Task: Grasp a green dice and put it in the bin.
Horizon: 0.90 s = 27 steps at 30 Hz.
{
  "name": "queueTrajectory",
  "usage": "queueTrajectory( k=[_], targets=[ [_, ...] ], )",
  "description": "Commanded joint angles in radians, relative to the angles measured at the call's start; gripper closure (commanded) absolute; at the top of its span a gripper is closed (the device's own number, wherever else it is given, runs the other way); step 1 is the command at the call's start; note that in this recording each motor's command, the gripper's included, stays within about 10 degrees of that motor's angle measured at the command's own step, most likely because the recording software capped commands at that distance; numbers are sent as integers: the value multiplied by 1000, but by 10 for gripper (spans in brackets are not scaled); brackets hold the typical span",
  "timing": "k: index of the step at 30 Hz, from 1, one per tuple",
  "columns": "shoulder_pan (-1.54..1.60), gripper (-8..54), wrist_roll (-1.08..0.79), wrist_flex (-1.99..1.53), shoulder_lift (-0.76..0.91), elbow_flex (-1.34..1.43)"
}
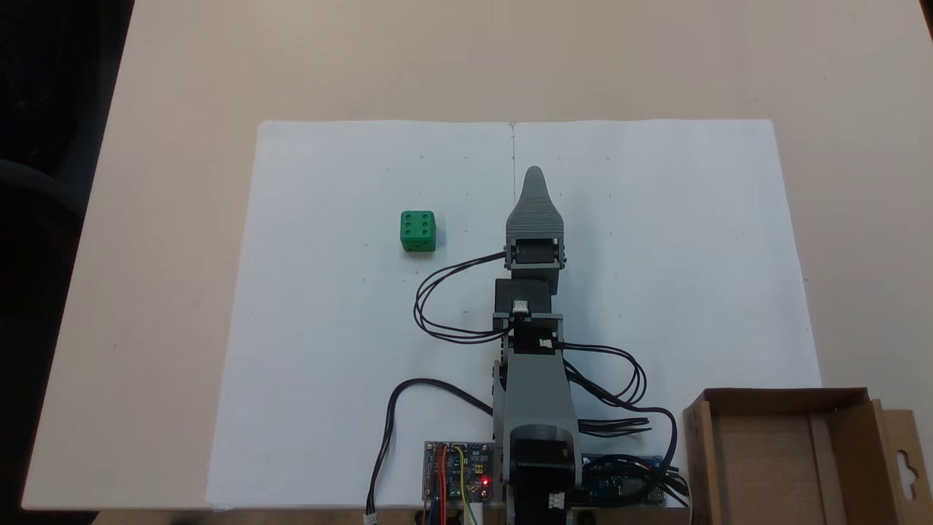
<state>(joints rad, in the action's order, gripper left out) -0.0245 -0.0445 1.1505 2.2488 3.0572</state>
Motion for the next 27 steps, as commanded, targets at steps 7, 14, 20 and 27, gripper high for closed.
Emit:
queueTrajectory(
  k=[7, 14, 20, 27],
  targets=[
    [12, 12, -38, 189, 115, 74],
    [11, 10, -38, 227, 118, 74],
    [26, 25, -44, 193, 115, 74],
    [55, 65, -44, 97, 114, 38]
  ],
)
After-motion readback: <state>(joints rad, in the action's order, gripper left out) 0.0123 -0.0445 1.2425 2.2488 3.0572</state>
